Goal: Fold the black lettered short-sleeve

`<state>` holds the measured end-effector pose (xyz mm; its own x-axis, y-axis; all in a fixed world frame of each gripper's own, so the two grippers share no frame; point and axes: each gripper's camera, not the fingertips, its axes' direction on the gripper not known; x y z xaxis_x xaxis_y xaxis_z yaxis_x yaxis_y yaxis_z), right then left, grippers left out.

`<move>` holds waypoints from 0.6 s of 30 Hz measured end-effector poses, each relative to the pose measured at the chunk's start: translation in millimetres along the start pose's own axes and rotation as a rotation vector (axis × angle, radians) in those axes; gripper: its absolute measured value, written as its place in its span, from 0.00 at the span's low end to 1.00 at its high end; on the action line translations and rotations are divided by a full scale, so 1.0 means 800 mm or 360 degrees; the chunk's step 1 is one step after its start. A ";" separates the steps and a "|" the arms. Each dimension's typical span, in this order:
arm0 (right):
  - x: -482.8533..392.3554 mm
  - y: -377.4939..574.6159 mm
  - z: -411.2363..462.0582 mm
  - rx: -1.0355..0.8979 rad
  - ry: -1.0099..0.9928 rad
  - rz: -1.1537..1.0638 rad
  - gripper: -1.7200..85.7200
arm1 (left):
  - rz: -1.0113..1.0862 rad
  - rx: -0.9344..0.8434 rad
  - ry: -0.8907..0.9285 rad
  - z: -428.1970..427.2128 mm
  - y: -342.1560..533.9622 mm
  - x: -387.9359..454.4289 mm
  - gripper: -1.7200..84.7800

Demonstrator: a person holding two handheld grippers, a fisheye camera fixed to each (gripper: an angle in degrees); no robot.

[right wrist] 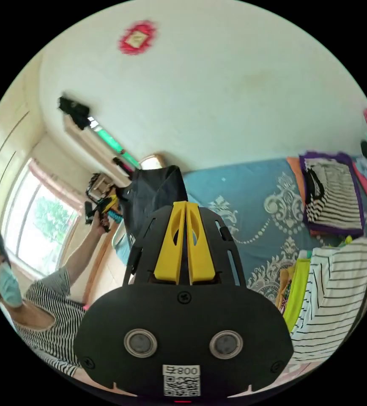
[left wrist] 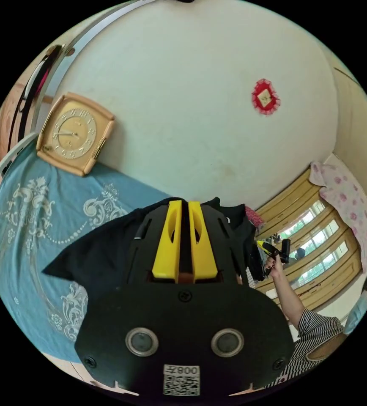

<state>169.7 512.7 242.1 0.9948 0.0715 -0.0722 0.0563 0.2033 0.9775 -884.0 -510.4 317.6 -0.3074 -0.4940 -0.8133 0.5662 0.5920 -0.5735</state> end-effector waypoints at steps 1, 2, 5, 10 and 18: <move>0.030 -0.003 0.033 -0.0036 0.0007 0.0125 0.02 | -0.0099 -0.0058 -0.0071 0.025 0.006 -0.029 0.06; 0.043 -0.002 0.048 -0.0047 -0.0003 0.0166 0.02 | -0.0133 -0.0100 -0.0077 0.046 0.018 -0.056 0.06; 0.087 0.024 0.120 -0.0110 -0.0090 0.0241 0.02 | -0.0241 -0.0269 -0.0078 0.083 0.063 -0.124 0.08; 0.104 0.079 0.254 -0.0397 0.0039 0.0192 0.03 | -0.0451 -0.0555 -0.0221 0.115 0.162 -0.214 0.09; 0.032 0.075 0.424 -0.0683 0.0533 -0.0297 0.09 | -0.0637 -0.0452 -0.0479 0.131 0.197 -0.288 0.12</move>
<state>226.9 195.4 366.1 0.8864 0.2876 -0.3627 0.1194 0.6151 0.7794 -643.9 -370.2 425.3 -0.2008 -0.8495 -0.4878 0.2103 0.4490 -0.8685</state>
